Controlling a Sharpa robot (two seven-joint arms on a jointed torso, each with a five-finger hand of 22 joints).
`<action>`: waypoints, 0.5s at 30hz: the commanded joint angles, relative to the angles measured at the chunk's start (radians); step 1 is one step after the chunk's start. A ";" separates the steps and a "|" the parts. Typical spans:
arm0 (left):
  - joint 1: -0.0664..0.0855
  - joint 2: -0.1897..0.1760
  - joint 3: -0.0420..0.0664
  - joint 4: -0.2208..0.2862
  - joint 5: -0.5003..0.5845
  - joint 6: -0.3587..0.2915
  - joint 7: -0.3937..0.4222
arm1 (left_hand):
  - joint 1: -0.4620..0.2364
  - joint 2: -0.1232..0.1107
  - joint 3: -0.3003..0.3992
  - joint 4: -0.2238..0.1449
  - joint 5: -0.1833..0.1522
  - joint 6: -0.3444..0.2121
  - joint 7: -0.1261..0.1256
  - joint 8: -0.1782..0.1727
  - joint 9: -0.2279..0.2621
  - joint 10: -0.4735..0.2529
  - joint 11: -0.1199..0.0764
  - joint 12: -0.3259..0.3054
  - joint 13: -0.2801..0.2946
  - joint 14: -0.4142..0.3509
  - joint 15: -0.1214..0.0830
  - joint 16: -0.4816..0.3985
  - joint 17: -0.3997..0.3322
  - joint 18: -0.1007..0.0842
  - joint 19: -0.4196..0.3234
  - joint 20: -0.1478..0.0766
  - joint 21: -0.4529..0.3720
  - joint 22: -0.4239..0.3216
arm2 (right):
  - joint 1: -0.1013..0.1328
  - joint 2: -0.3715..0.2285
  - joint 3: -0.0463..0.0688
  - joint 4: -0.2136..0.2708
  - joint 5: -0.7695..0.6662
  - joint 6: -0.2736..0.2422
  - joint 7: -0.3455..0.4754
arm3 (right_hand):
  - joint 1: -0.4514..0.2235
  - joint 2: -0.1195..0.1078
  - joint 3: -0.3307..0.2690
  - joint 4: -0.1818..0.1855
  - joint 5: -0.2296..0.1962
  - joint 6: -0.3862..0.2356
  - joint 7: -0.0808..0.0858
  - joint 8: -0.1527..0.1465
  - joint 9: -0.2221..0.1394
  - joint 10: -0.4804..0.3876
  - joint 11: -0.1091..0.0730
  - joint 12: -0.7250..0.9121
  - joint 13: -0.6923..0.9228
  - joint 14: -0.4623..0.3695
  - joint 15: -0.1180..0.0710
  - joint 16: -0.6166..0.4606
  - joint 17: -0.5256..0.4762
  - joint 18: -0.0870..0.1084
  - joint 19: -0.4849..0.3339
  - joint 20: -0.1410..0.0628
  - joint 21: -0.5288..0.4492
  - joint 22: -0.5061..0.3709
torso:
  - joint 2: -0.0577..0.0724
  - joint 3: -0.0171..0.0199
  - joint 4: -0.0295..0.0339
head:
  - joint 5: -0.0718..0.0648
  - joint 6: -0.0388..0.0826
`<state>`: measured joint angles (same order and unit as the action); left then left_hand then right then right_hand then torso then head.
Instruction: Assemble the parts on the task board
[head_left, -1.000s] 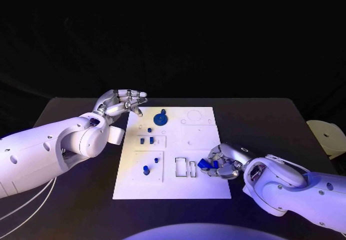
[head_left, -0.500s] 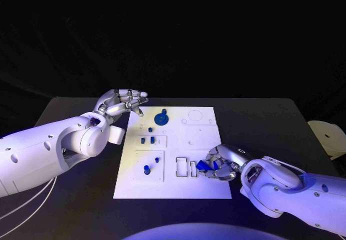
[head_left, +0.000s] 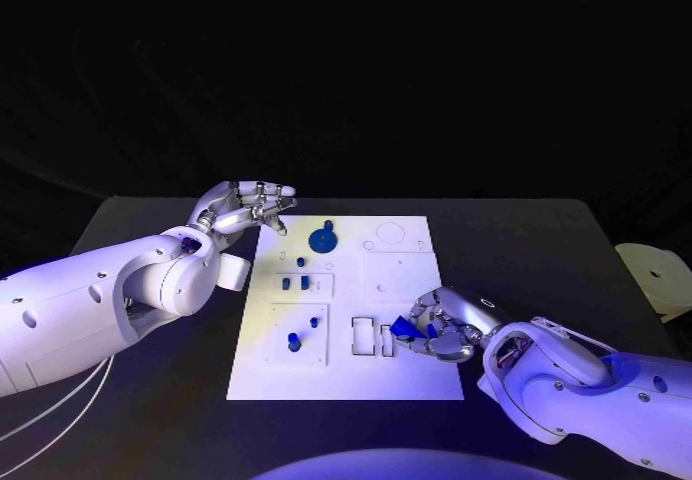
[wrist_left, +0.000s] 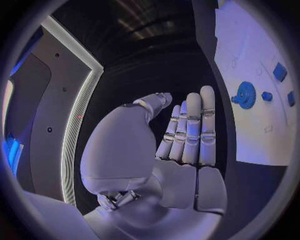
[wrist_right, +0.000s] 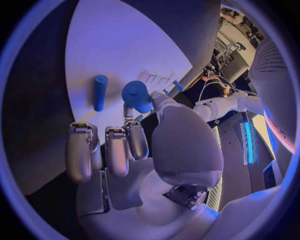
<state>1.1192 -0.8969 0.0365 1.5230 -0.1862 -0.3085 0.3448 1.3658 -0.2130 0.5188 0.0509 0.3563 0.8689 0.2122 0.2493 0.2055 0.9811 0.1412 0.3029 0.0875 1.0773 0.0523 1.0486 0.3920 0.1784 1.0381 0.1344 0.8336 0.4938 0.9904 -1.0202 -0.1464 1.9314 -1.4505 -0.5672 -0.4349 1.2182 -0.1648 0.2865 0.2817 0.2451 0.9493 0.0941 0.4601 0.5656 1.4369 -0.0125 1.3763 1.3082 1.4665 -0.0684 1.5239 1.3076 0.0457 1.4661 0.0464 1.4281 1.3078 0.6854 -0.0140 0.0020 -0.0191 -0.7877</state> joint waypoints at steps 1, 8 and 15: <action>0.000 0.003 0.000 0.001 0.005 0.014 0.003 | -0.005 0.005 -0.005 -0.002 0.002 -0.006 -0.001 0.001 -0.001 -0.009 -0.001 0.004 0.002 -0.010 0.000 0.003 -0.001 0.007 0.001 0.003 -0.006 -0.001 | 0.011 0.000 0.001 0.017 0.028 -0.052 0.027 | 0.025 0.027 0.005 0.002 0.002 0.045 -0.036 0.025 0.014 0.006 -0.001 0.005 0.038 0.080 -0.005 0.007 0.137 -0.017 0.054 -0.007 0.004 0.225 | 0.000 -0.0009 0.0007 | -0.001 0.002; 0.000 0.004 0.000 0.001 0.005 0.015 0.002 | -0.005 0.005 -0.005 -0.002 0.002 -0.006 -0.001 0.001 -0.001 -0.009 -0.001 0.004 0.002 -0.010 0.000 0.003 -0.001 0.007 0.001 0.003 -0.006 -0.001 | 0.020 0.020 0.002 0.017 0.081 -0.027 0.036 | 0.012 0.032 0.007 0.008 0.007 0.051 -0.039 0.029 0.016 0.010 -0.004 0.008 0.042 0.081 -0.008 0.008 0.139 -0.017 0.055 -0.011 0.004 0.225 | 0.002 -0.0013 0.0010 | -0.001 0.001; 0.000 0.006 0.000 0.003 0.005 0.016 0.002 | -0.003 0.005 -0.005 -0.003 0.002 -0.006 -0.001 0.001 -0.002 -0.010 -0.001 0.005 0.002 -0.010 0.000 0.004 -0.001 0.007 0.002 0.003 -0.006 -0.002 | 0.018 0.076 0.002 -0.018 0.140 0.047 0.039 | -0.026 0.041 0.003 0.010 0.006 0.056 -0.040 0.032 0.017 0.014 -0.006 0.008 0.047 0.081 -0.010 0.008 0.140 -0.016 0.053 -0.013 0.000 0.224 | 0.002 -0.0008 0.0021 | 0.000 -0.002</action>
<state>1.1191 -0.8938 0.0364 1.5232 -0.1861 -0.3079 0.3433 1.3658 -0.2131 0.5188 0.0509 0.3563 0.8689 0.2121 0.2493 0.2056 0.9775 0.1376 0.3029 0.0883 1.0773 0.0523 1.0486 0.3920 0.1784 1.0381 0.1343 0.8336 0.4929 1.0101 -0.9504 -0.1444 1.9179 -1.3600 -0.5778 -0.4112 1.1925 -0.1391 0.2920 0.2874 0.2499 0.9525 0.0980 0.4602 0.5656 1.4423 -0.0173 1.3802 1.3080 1.4630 -0.0719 1.5278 1.3075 0.0457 1.4661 0.0392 1.4280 1.3077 0.6867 -0.0155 0.0033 -0.0201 -0.7881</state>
